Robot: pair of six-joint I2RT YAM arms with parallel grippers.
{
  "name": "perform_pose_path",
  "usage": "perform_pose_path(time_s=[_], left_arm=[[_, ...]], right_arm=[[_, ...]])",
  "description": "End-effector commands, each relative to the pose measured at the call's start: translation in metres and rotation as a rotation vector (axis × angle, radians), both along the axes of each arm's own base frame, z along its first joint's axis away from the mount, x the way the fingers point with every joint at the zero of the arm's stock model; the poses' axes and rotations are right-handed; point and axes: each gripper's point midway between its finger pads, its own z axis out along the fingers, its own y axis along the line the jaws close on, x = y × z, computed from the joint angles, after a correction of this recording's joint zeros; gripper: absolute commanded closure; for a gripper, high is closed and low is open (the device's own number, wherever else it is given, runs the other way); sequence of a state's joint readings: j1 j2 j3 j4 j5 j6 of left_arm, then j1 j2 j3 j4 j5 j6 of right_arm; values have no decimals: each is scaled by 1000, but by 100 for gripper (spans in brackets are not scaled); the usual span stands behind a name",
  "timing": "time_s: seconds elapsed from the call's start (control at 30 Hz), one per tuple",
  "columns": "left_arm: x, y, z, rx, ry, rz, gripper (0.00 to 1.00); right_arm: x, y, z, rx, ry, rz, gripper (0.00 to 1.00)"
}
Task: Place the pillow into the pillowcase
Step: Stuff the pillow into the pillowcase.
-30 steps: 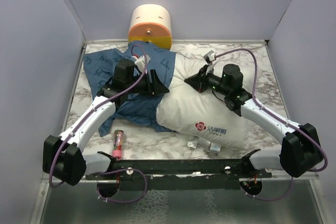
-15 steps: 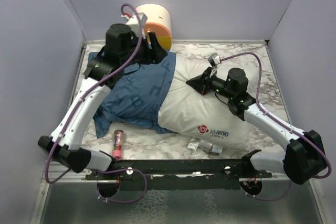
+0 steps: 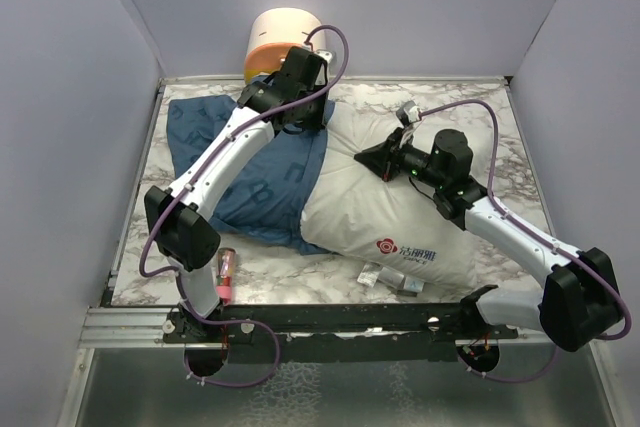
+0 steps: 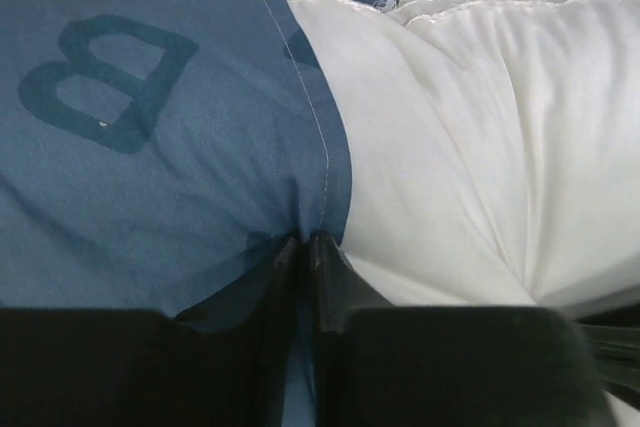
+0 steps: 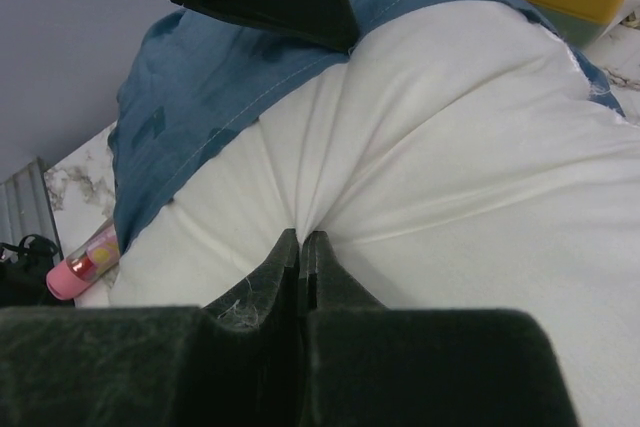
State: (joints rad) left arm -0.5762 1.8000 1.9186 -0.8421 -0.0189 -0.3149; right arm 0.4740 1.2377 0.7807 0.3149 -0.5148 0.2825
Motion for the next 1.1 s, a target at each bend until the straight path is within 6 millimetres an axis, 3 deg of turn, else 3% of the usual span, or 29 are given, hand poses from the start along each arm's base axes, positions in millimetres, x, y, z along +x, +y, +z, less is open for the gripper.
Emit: perform_pose_path(time_s=[0.0, 0.07, 0.23, 0.37, 0.5, 0.63, 0.7, 0.73, 0.8, 0.87, 0.97, 1.07], left_arm=[[2, 2, 14, 6, -38, -21, 95], [5, -4, 28, -30, -65, -33, 98], [1, -32, 101, -237, -179, -127, 100], [-7, -51, 150, -417, -253, -210, 100], [-9, -59, 189, -561, -311, -260, 100], [-27, -65, 227, -687, -367, -343, 100], [-42, -62, 231, -730, -365, -363, 100], [-47, -59, 221, -740, -344, -361, 100], [-58, -53, 189, -746, -297, -340, 100], [-70, -43, 141, -751, -227, -299, 100], [-91, -28, 51, -723, -89, -226, 100], [-116, -14, -20, -688, 37, -180, 100]], right_arm=[[-16, 8, -12, -21, 63, 84, 99], [-13, 9, -10, -21, 55, 82, 99], [15, 13, 11, -42, -8, 35, 99], [50, 18, 60, -41, -124, -27, 99], [80, 19, 123, -40, -281, -89, 99], [88, 17, 183, -19, -448, -125, 99], [85, 19, 185, -33, -477, -98, 99], [80, 21, 177, -43, -477, -70, 99], [69, 22, 138, -84, -431, -15, 99], [47, 24, 83, -122, -333, 71, 99], [-1, 24, 6, -153, -184, 189, 99], [-47, 21, -40, -182, -74, 270, 98]])
